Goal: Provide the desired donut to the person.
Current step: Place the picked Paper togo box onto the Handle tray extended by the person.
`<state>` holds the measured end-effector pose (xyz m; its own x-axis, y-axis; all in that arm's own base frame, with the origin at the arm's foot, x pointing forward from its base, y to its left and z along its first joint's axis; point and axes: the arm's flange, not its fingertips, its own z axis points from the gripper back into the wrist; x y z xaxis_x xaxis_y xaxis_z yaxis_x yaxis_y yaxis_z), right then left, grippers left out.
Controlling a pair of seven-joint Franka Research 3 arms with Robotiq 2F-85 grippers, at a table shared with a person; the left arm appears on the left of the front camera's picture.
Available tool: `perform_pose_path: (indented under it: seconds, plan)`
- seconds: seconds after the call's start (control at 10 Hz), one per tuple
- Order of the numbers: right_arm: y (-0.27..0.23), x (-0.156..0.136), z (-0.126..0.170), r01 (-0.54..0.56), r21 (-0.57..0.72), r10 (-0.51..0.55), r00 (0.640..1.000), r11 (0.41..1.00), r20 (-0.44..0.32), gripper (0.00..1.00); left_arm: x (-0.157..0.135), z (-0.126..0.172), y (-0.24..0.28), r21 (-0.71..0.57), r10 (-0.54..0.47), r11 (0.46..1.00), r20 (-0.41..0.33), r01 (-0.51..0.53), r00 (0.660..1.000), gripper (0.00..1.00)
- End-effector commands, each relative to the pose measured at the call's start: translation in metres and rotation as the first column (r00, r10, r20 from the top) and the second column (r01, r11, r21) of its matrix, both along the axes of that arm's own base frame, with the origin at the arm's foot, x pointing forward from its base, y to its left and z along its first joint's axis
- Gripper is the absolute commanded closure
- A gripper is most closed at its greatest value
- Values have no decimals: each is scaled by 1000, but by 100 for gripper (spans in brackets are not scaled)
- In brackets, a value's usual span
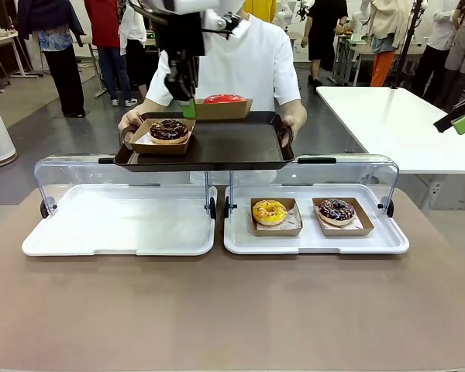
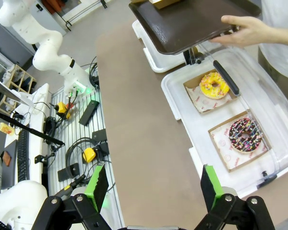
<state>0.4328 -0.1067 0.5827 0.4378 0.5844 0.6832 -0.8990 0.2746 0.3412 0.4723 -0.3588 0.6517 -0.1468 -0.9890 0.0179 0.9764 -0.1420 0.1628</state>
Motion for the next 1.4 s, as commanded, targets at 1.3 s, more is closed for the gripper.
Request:
perform_pose_path:
  seconds: [1.3]
  plan:
    - [1,0,1,4,0,-4,1000,1000,-4,0,68,-68,-41,-75,108,991,-6,-109,994,99]
